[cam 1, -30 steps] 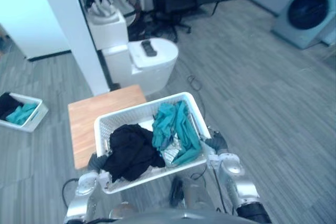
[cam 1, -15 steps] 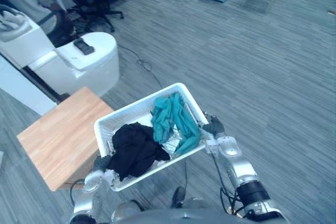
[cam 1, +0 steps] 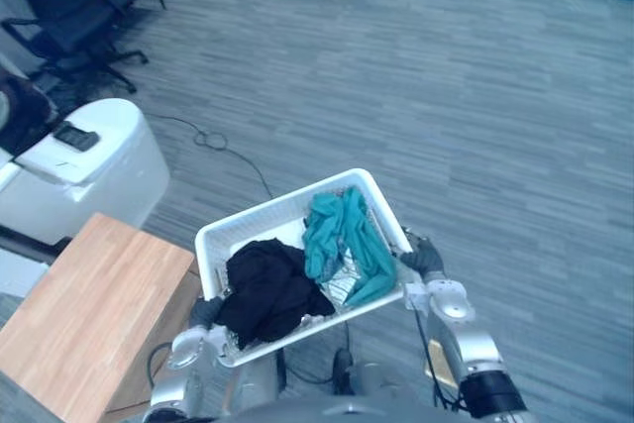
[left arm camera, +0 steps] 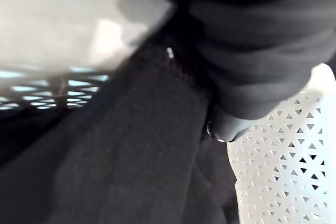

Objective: Pick up the laundry basket with both hands and put the clothes into the washing machine.

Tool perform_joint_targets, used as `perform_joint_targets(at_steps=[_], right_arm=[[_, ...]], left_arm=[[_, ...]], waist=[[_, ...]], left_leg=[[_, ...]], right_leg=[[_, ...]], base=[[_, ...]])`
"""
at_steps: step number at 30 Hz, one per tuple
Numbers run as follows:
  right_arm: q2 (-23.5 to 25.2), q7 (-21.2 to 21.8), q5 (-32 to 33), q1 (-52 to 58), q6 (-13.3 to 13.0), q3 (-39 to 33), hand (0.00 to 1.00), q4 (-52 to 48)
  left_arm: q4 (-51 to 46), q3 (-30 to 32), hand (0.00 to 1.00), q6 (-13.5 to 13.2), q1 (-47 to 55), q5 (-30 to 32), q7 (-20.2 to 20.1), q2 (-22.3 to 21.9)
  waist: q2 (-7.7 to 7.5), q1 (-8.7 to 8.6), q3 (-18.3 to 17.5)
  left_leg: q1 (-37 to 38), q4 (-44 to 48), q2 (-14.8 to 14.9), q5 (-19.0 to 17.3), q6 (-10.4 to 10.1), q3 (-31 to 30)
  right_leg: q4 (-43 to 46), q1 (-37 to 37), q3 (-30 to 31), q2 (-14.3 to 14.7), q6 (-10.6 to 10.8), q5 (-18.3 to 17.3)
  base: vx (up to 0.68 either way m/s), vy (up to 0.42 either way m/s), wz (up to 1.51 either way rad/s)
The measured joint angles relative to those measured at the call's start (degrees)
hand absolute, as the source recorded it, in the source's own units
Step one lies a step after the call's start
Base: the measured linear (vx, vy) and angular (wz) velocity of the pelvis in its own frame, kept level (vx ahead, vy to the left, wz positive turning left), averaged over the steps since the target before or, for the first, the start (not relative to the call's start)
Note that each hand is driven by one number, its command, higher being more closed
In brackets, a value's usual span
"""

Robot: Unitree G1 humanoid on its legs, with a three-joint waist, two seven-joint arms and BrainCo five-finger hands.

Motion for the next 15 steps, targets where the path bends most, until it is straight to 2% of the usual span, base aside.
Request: perform_joint_targets(at_steps=[1, 3, 4, 5, 6, 7, 8, 9, 10, 11, 12, 13, 14, 15], right_arm=[[0.07, -0.01, -0.44, -0.14, -0.01, 0.59, 1.0, 0.08], [0.4, 0.01, -0.77, -0.49, -0.06, 1.64, 1.0, 0.09], [0.58, 0.14, -0.94, -0.51, -0.27, 2.48, 1.0, 0.11], [1.06, 0.14, -0.95, 0.0, -0.29, 2.41, 1.0, 0.69], [1.25, 0.13, -0.98, 0.29, -0.28, 2.38, 1.0, 0.99], [1.62, 0.24, -1.12, 0.82, -0.28, 2.32, 1.0, 1.45], [2.02, 0.33, -1.27, 1.23, -0.31, 2.07, 1.0, 1.49], [3.1, 0.37, -1.35, 1.87, -0.38, 1.33, 1.0, 2.12], [3.36, 0.42, -1.34, 2.25, -0.48, 0.83, 1.0, 3.53], [3.56, 0.47, -1.33, 2.65, -0.49, 0.5, 1.0, 3.72], [4.08, 0.83, -1.28, 3.68, -0.93, 0.47, 1.0, 3.67], [4.55, 0.98, -1.07, 4.44, -1.44, 0.2, 1.0, 3.37], [4.76, 1.07, -0.93, 4.61, -1.51, -0.17, 1.0, 3.23], [5.19, 1.27, -0.52, 4.92, -1.6, -1.24, 1.0, 2.92]], left_arm=[[-0.02, 0.36, 1.0, -0.11, 0.71, -0.14, 0.13, -0.34], [-0.57, 1.24, 1.0, -0.13, 1.65, -1.03, 0.39, -0.64], [-1.21, 1.99, 1.0, -0.16, 2.26, -1.08, 0.78, -0.45], [-1.22, 2.02, 1.0, -0.18, 2.38, -1.06, 0.97, -0.64], [-1.3, 2.08, 1.0, -0.18, 2.7, -1.05, 1.13, -0.57], [-1.33, 1.97, 1.0, -0.13, 2.93, -1.03, 1.21, -0.22], [-1.35, 1.85, 1.0, -0.09, 3.07, -1.03, 1.22, 0.04], [-1.8, 1.63, 1.0, -0.01, 3.39, -0.93, 1.23, 0.62], [-2.11, 1.07, 1.0, 0.1, 3.68, -0.85, 1.23, 1.44], [-2.17, 0.77, 1.0, 0.16, 3.74, -0.85, 1.22, 1.95], [-2.38, 0.7, 1.0, 0.23, 3.73, -0.83, 1.21, 2.81], [-3.23, 0.66, 1.0, 0.24, 3.75, -0.77, 1.21, 3.37], [-3.82, 0.46, 1.0, 0.25, 3.74, -0.74, 1.19, 3.72], [-4.84, -0.3, 1.0, 0.26, 3.45, -0.76, 1.0, 4.48]], waist=[[0.23, 1.03, -0.15], [-0.39, 1.96, -1.27], [-1.26, 2.04, -2.17], [-2.05, 1.17, -2.43], [-2.44, 1.02, -2.55], [-3.19, 0.91, -2.77], [-3.53, 0.71, -2.64], [-3.95, 0.58, -2.3], [-3.75, 0.29, -2.13], [-3.79, 0.13, -1.92], [-3.95, -0.31, -1.71], [-4.01, -1.0, -1.57], [-3.97, -1.37, -1.31], [-3.92, -2.06, -0.75]], left_leg=[[0.38, -0.99, 0.64, 0.52, 0.31, 0.26], [0.52, 0.53, -0.49, 1.44, 1.77, 2.35], [-0.1, 2.36, -1.82, -0.08, 4.51, 4.15], [0.49, 3.86, -3.46, -1.67, 6.83, 5.3], [1.02, 4.73, -4.24, -2.52, 7.75, 6.19], [2.83, 5.66, -6.03, -4.14, 9.39, 7.44], [4.35, 5.67, -6.91, -4.72, 10.07, 7.8], [7.6, 4.56, -8.23, -5.4, 10.83, 8.04], [11.37, 2.55, -8.21, -6.07, 10.94, 8.03], [13.52, 1.23, -8.06, -6.27, 11.14, 8.03], [16.81, -0.79, -7.39, -6.75, 11.2, 8.16], [19.02, -2.3, -6.56, -7.55, 10.87, 8.39], [19.93, -3.05, -6.07, -8.04, 10.73, 8.55], [21.71, -4.18, -5.29, -8.87, 10.13, 8.93]], right_leg=[[0.13, -0.24, 2.14, -0.01, 0.55, -0.03], [2.74, -2.21, 5.61, -1.05, 2.06, -1.87], [5.72, -4.04, 6.84, -2.66, 3.48, -3.86], [10.21, -4.29, 7.04, -4.9, 4.92, -6.13], [15.77, -5.63, 7.14, -6.08, 5.26, -6.63], [28.59, -8.35, 6.69, -8.49, 5.38, -6.36], [33.35, -9.2, 5.83, -9.78, 5.33, -4.75], [39.15, -10.28, 4.44, -11.38, 3.88, 0.06], [44.42, -11.68, 3.9, -12.07, 3.43, 6.54], [47.15, -12.33, 3.73, -12.19, 3.72, 7.55], [50.26, -14.44, 2.58, -12.03, 3.03, 3.91], [49.17, -17.36, 1.27, -11.33, 2.85, 0.93], [46.94, -18.69, 0.55, -10.76, 3.03, -0.02], [38.44, -20.45, -1.12, -9.95, 3.38, -0.17]], base=[[0.16, 0.181, -0.95], [0.23, 0.239, -0.93], [0.35, 0.321, -0.5], [0.3, 0.267, -0.27], [0.4, 0.281, -0.08], [0.28, 0.159, -0.1], [0.43, 0.217, -0.11], [0.36, 0.134, -0.07], [0.36, 0.104, -0.1], [0.33, 0.044, -0.14], [0.32, -0.013, -0.19], [0.3, -0.029, -0.22], [0.27, -0.043, -0.22], [0.3, -0.053, -0.18]])
